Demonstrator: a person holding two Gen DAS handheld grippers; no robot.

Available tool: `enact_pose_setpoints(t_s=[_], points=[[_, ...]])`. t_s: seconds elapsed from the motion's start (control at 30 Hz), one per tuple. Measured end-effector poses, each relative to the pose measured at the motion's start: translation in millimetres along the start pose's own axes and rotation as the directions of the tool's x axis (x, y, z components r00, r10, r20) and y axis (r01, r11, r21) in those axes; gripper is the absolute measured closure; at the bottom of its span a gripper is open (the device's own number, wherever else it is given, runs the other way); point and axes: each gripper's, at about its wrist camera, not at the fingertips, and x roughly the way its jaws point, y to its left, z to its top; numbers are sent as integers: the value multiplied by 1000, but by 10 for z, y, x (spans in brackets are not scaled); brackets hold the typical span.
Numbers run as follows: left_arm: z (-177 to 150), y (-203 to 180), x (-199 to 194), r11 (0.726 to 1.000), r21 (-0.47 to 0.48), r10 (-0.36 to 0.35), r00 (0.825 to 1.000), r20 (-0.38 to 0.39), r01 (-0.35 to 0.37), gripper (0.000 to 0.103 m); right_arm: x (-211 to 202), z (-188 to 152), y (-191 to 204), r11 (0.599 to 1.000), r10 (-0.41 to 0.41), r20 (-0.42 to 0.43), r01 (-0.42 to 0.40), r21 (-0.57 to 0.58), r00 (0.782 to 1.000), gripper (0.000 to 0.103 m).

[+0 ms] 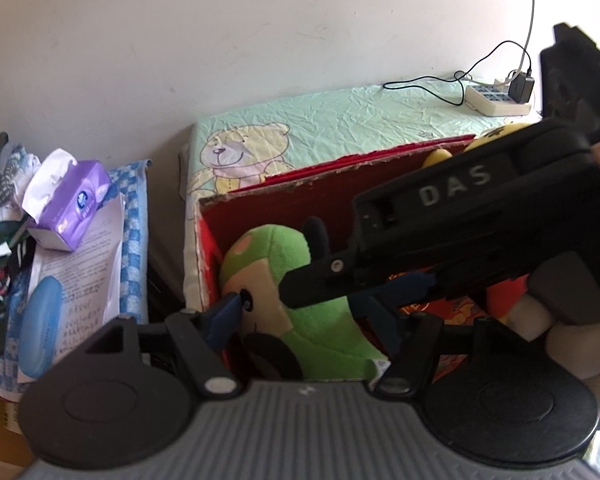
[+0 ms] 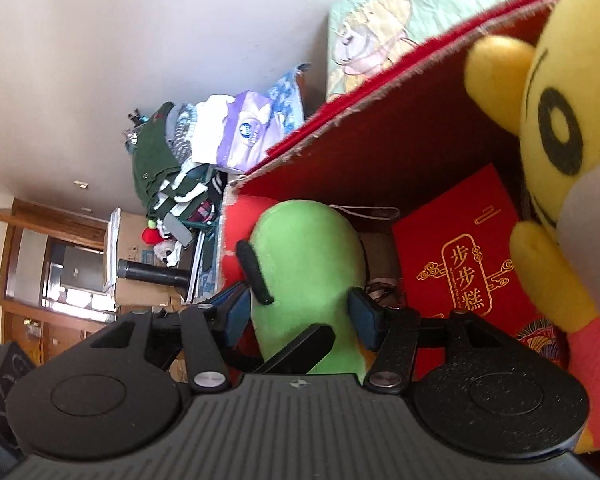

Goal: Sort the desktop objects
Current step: 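Carry the green plush with the right gripper down into the red box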

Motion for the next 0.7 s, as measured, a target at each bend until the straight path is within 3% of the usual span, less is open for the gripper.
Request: enact_pose_setpoints(t_s=[0.2, 0.47, 0.7], points=[[-4, 6, -6, 999, 11, 43, 999, 1, -43, 31, -135, -13, 2, 999, -5, 61, 7, -37, 998, 46], [9, -70, -89, 993, 46, 111, 993, 27, -112, 30, -29, -14, -1, 999, -21, 64, 23, -33, 998, 67], [13, -70, -109, 992, 33, 122, 992, 25, -123, 29, -42, -38, 39, 998, -23, 78, 27, -52, 997, 66]])
